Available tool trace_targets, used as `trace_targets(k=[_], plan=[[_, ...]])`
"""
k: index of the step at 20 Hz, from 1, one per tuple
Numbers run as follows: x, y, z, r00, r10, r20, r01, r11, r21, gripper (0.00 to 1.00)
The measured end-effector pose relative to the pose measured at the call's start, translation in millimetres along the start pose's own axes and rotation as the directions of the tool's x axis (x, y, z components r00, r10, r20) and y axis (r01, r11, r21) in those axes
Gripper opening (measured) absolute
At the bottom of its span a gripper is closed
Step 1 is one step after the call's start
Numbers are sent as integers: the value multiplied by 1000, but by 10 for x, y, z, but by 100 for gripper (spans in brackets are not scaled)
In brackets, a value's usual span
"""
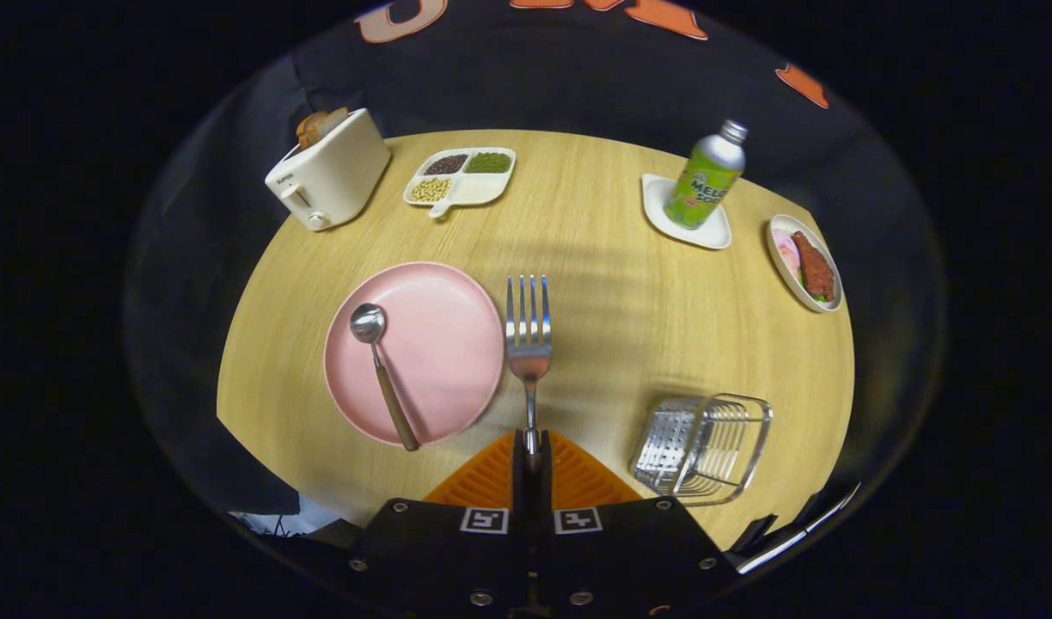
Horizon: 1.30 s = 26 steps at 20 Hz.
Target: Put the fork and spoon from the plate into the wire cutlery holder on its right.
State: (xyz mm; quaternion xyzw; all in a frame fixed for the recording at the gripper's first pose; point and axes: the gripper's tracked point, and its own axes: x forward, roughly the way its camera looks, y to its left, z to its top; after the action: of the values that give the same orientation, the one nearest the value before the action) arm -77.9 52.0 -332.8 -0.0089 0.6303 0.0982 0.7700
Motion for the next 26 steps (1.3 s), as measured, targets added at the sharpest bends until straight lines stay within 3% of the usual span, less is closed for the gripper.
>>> trace_targets(k=[5,11,14,18,26], plan=[[-348,-637,-116,997,-77,13,76,996,48,5],[-476,-1051,-462,990,-57,-127,70,992,100,5],[-459,-1080,-552,978,-9,-207,33,993,111,5],[-382,-1132,-633,950,37,-311,7,991,136,5],[-250,-1149,-751,857,108,-504,-39,989,146,5]])
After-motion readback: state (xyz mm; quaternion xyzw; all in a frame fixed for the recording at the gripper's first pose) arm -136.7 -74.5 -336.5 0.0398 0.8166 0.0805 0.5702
